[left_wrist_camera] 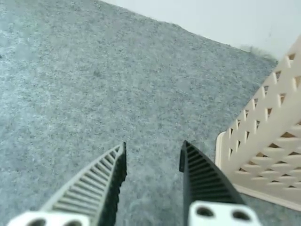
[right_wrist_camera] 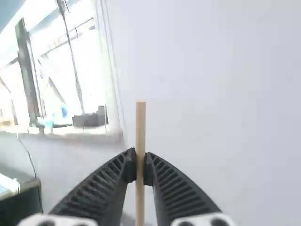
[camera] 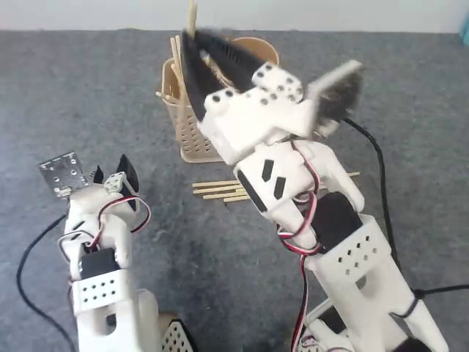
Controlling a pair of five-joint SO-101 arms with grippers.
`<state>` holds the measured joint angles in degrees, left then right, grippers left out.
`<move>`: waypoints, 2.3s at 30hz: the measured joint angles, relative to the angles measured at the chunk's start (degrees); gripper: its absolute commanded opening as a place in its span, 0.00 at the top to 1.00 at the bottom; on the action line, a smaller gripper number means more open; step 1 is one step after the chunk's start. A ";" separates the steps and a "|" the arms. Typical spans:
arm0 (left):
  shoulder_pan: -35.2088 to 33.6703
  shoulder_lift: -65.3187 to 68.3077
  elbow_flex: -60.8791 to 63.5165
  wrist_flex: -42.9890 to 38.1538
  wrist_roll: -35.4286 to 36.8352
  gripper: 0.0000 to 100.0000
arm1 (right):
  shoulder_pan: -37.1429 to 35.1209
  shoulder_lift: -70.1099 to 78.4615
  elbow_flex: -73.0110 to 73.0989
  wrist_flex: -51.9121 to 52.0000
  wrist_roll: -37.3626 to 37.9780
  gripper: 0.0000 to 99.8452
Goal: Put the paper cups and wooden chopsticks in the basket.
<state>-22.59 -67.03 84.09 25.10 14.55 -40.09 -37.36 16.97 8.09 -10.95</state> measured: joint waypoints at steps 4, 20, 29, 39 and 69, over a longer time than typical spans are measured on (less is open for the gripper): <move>0.00 0.00 0.09 -0.62 0.00 0.82 | 2.64 6.15 -2.73 -9.67 -0.18 0.99; 0.00 0.00 0.09 -0.62 0.00 0.82 | 12.48 38.59 -19.25 -10.20 -0.35 0.85; 0.00 0.00 2.20 -4.84 0.00 0.82 | 12.40 32.35 -19.25 12.04 -0.35 0.79; 0.00 0.00 2.20 -4.84 0.00 0.82 | 11.96 12.57 -19.25 55.47 -0.35 0.79; 0.00 0.00 2.20 -4.84 0.00 0.82 | 16.79 11.60 42.90 21.89 13.19 0.79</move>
<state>-22.59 -67.03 86.29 20.26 14.55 -23.30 -25.76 59.87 29.98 2.24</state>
